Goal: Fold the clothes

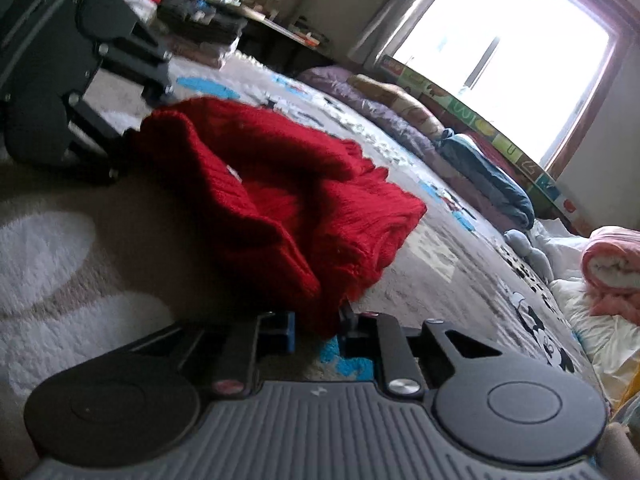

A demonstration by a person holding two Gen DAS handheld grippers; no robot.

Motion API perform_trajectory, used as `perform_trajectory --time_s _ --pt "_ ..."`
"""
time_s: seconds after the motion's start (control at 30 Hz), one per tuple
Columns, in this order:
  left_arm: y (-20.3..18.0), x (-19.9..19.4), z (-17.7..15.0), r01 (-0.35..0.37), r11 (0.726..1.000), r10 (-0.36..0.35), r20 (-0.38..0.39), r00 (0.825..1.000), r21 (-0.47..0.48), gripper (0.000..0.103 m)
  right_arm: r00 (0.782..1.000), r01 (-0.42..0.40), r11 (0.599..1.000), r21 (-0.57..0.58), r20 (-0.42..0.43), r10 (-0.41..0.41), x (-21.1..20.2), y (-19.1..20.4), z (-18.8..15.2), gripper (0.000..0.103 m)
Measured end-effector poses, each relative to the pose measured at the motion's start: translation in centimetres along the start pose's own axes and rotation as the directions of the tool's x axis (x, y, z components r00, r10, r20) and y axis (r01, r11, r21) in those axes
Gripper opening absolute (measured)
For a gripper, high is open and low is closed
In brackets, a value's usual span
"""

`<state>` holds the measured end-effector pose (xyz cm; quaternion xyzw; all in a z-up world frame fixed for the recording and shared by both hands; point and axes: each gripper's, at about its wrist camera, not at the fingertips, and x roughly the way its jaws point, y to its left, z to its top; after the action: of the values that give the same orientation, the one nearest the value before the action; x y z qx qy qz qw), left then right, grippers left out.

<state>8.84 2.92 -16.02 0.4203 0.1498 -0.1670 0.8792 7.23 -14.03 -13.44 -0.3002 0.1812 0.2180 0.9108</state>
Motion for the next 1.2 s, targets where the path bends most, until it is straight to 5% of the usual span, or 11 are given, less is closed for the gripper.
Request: perform_trajectory --time_s 0.2,0.4,0.53,0.63,0.93,1.2 --pt "-0.4 -3.7 0.7 0.053 0.999 -0.053 0.006 0.999 0.012 0.02 0.999 -0.014 1.0 -0.003 0.03 0.014 -2.8 0.4 0.5 0.019" --pt "1.5 -8.6 1.9 0.218 0.975 -0.218 0.012 0.976 -0.042 0.02 0.994 -0.097 0.995 0.024 0.055 0.096 -7.3 0.1 0.3 0.019" --pt "3.6 -10.2 2.3 0.295 0.946 -0.288 0.071 0.955 -0.135 0.02 0.988 -0.116 0.992 0.053 0.105 0.11 -11.2 -0.6 0.3 0.019" --pt "5.8 -10.0 2.5 0.309 0.91 -0.274 0.156 0.949 -0.276 0.021 0.981 -0.114 0.985 0.129 0.171 0.091 -13.0 -2.0 0.4 0.019" --pt "10.1 -5.6 2.1 0.365 0.712 -0.182 0.344 0.921 -0.6 0.022 0.948 -0.184 0.897 0.401 0.313 0.055 -10.1 -8.2 1.7 0.02" --pt "13.3 -0.5 0.9 0.428 0.482 -0.127 0.422 0.897 -0.764 0.022 0.93 -0.271 0.795 0.542 0.359 0.072 -4.3 -12.6 1.9 0.02"
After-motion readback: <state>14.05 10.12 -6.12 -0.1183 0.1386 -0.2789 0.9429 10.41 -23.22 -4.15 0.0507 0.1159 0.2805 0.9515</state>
